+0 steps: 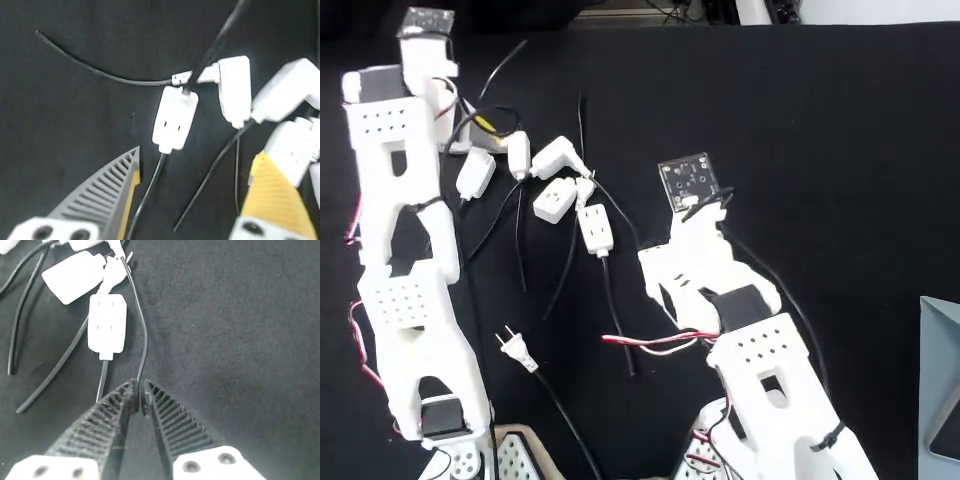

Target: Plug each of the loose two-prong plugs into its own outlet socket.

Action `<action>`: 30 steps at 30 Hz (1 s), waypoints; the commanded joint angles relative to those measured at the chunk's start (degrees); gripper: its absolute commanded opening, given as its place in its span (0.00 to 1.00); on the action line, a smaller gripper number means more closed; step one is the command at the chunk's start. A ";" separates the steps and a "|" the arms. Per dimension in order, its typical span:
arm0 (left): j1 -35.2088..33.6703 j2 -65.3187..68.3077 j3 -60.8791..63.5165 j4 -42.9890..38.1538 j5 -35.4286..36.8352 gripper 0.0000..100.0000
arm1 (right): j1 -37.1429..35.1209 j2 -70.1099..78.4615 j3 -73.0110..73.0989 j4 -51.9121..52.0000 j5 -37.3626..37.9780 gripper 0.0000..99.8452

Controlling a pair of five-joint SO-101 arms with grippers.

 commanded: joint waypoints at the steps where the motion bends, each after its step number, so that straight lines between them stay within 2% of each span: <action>1: -0.66 -1.14 -5.67 4.75 -0.09 0.32 | 0.35 -1.19 -0.31 -0.88 0.09 0.02; 7: 2.33 -4.31 0.31 4.75 -3.60 0.22 | 0.35 -1.10 -0.22 -0.88 0.09 0.02; 14: 10.77 -13.80 15.34 4.48 -5.10 0.22 | 0.35 -1.10 -0.31 -0.97 0.09 0.02; 16: 14.11 -14.42 18.77 3.52 -8.26 0.22 | 0.35 -1.10 -0.31 -0.97 0.09 0.02; 20: 18.24 -13.19 24.92 -3.43 -10.64 0.22 | 0.44 -1.10 -0.22 -0.97 0.18 0.02; 25: 19.91 -9.41 31.08 -12.13 -10.64 0.33 | 0.53 -1.10 -0.22 -0.97 0.18 0.02; 30: 19.38 -4.57 31.96 -18.55 -10.64 0.32 | 0.62 -1.10 -0.22 -0.97 0.18 0.02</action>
